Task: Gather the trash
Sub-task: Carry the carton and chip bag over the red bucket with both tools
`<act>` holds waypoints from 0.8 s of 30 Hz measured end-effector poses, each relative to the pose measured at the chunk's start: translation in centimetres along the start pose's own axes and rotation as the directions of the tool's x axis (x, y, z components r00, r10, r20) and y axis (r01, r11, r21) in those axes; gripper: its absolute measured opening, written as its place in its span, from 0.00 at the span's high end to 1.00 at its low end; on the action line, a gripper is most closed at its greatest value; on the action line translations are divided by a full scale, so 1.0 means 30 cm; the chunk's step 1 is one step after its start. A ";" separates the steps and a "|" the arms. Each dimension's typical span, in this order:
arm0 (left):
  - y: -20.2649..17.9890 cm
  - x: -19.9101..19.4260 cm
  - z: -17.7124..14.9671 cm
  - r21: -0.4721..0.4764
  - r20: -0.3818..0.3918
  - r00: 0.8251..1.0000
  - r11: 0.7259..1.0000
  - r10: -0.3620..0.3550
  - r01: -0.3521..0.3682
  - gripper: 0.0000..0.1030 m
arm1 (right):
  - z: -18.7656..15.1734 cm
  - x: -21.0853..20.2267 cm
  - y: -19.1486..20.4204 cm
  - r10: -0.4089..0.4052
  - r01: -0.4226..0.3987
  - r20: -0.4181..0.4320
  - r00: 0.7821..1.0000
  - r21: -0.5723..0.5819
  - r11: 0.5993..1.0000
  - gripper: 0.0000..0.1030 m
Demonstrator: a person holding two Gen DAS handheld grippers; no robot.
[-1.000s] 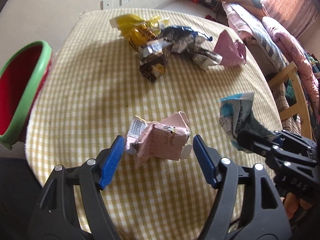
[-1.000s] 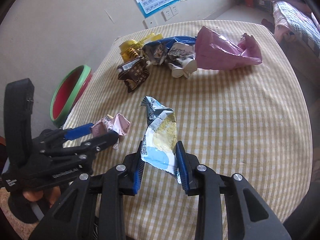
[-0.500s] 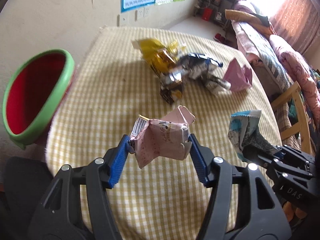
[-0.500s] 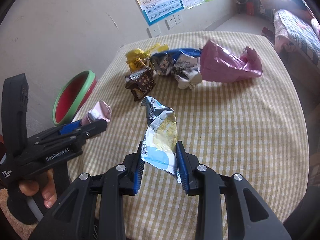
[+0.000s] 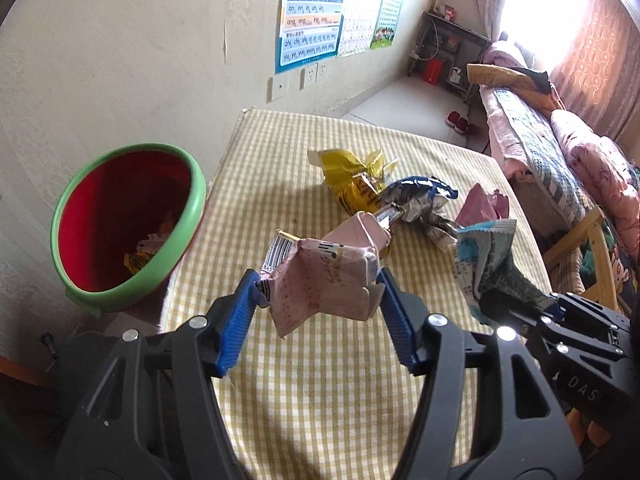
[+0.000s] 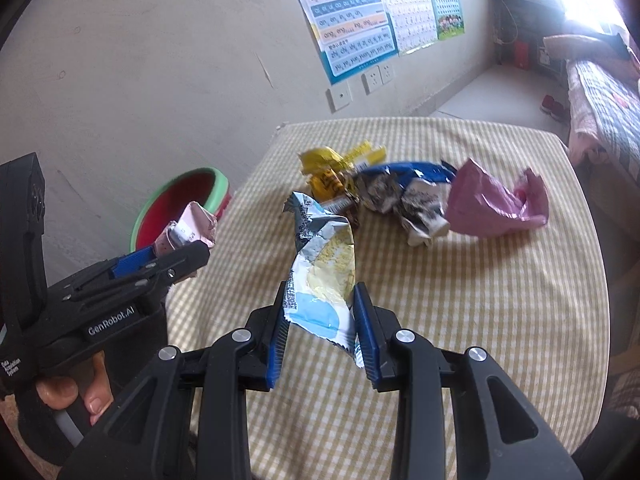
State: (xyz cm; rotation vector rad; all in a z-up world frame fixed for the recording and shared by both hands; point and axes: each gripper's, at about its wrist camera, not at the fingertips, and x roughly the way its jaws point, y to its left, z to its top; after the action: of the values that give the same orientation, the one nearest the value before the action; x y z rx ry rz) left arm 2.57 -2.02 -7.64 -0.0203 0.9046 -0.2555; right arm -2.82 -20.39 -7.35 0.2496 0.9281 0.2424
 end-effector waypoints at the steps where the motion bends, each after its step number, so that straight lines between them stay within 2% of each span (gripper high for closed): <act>1: 0.006 -0.006 0.004 -0.003 0.008 1.000 1.000 0.003 -0.003 0.44 | 0.008 0.000 0.010 0.003 -0.003 0.004 1.000 -0.007 1.000 0.69; 10: 0.067 -0.040 0.013 -0.039 0.039 0.999 0.999 0.028 -0.026 0.44 | 0.065 0.017 0.095 0.024 -0.023 0.019 1.000 -0.063 0.998 0.69; 24: 0.138 -0.053 0.010 -0.098 0.051 0.998 0.994 0.047 -0.041 0.43 | 0.078 0.057 0.159 0.034 -0.034 0.005 0.999 -0.099 0.995 0.69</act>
State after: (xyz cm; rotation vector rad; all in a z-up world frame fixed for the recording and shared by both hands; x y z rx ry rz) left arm 2.76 2.33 -6.74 -0.0967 0.8627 -0.1690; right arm -0.39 -15.59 -5.80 0.1750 0.9033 0.3181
